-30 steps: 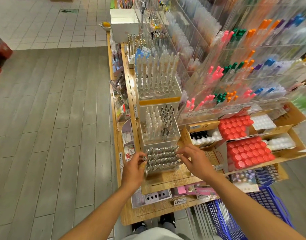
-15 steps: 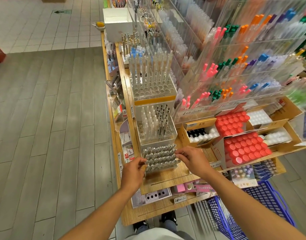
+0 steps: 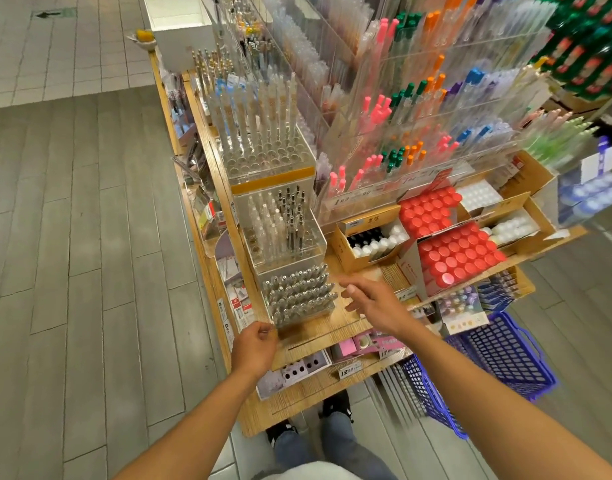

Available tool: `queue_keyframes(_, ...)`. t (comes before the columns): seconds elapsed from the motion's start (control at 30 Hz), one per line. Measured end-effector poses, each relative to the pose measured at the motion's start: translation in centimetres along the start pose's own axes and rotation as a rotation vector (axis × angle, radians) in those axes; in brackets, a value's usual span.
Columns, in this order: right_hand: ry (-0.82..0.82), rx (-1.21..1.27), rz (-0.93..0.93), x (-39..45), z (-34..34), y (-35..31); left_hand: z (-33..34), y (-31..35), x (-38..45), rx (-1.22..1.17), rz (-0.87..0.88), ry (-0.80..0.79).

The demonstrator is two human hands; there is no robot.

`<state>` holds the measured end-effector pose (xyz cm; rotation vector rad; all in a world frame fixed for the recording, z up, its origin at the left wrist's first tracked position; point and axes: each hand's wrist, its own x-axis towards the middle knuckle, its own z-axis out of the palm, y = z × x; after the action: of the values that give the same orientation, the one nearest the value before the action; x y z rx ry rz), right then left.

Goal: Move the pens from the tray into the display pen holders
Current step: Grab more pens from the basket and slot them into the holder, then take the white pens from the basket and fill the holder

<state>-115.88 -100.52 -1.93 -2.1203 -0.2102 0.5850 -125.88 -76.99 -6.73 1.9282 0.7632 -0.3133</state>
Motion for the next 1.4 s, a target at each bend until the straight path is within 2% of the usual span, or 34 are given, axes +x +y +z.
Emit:
queue_keyframes(0.27, 0.126, 0.304, 0.195, -6.7, -1.9, 4.0, 3.9, 2.1, -3.3, -0.172, -0.136, -0.251)
queue_keyframes(0.4, 0.216, 0.435, 0.289, -11.2, -3.8, 7.5, 7.3, 4.6, -5.2, -0.256, -0.196, -0.315)
queue_keyframes(0.63, 0.379, 0.599, 0.433, -20.7, -7.6, 16.2, 15.9, 7.1, -10.8, -0.206, -0.161, -0.444)
queue_keyframes(0.8, 0.42, 0.662, 0.506, -27.2, -10.3, 21.8, 23.8, 6.7, -16.2, -0.209, -0.157, -0.463)
queue_keyframes(1.0, 0.403, 0.603, 0.56, -32.0, -14.3, 28.0, 31.9, 5.5, -21.3, -0.205, -0.229, -0.475)
queue_keyframes(1.2, 0.327, 0.564, 0.584, -31.6, -17.3, 32.3, 37.8, 5.9, -21.5, -0.232, -0.315, -0.435)
queue_keyframes(1.4, 0.281, 0.502, 0.641, -27.9, -20.5, 37.9, 45.3, 6.0, -17.3, -0.21, -0.374, -0.414)
